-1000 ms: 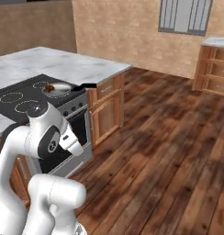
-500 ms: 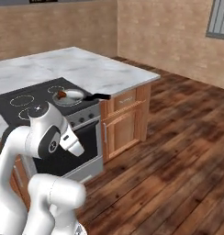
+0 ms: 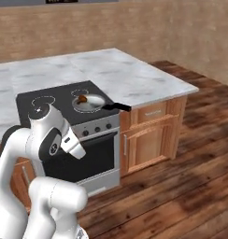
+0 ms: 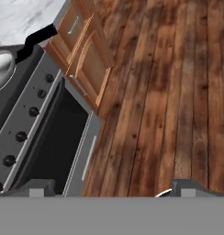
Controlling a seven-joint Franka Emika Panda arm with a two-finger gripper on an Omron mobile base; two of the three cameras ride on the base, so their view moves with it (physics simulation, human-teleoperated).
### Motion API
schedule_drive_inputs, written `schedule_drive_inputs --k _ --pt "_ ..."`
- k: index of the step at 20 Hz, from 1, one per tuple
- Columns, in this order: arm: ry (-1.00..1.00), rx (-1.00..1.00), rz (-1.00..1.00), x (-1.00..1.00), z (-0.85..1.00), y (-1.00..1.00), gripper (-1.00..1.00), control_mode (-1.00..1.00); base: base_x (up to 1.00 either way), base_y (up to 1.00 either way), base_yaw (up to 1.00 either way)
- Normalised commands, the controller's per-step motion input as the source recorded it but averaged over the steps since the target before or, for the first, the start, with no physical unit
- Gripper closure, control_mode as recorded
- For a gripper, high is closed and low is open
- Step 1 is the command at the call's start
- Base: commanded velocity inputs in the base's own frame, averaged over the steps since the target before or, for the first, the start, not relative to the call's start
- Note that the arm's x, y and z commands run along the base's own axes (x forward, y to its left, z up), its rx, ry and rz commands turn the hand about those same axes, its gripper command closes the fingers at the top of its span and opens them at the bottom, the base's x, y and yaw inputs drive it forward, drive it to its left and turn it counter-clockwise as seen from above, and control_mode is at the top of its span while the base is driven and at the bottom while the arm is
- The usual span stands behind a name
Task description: Take the chicken drumsticks from the pan and place one on each plate on the dining counter.
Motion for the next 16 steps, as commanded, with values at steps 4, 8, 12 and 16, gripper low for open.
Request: schedule_drive_inputs --k 4,8,12,16 --pt "0.0 0.0 0.0 0.0 0.0 0.0 -1.0 1.0 0.47 -0.36 0.43" --pt "0.0 0.0 0.0 0.0 0.0 0.0 -1.0 1.0 0.48 -0.32 0.42" --pt "0.0 0.0 0.0 0.0 0.0 0.0 -1.0 1.0 0.49 -0.32 0.42" --pt "0.0 0.0 0.0 0.0 0.0 0.0 -1.0 1.0 0.49 -0.37 0.42"
